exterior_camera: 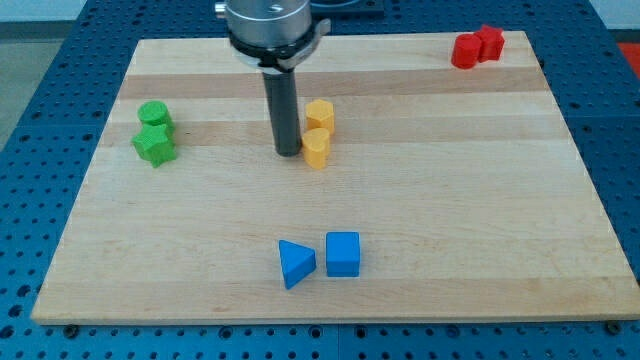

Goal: Move your arm below blue cube

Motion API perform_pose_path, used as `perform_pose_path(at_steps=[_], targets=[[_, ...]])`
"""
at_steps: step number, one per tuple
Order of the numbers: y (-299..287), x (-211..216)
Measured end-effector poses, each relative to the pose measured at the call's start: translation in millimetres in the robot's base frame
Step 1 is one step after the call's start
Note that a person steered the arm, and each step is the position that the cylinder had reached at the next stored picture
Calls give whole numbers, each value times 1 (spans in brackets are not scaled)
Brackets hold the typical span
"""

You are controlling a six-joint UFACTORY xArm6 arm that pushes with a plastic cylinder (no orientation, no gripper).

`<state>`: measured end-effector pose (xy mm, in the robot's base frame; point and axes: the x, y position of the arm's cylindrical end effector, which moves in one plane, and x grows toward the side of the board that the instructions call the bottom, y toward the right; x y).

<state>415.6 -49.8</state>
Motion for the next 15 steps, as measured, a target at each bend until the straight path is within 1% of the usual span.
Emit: perform_pose_path(at_steps=[1, 2, 4, 6, 8, 12, 13, 15], targets=[[2, 0], [-18, 15], [-49, 107], [-63, 201], [-48, 203], [43, 202], [50, 202], [50, 185]])
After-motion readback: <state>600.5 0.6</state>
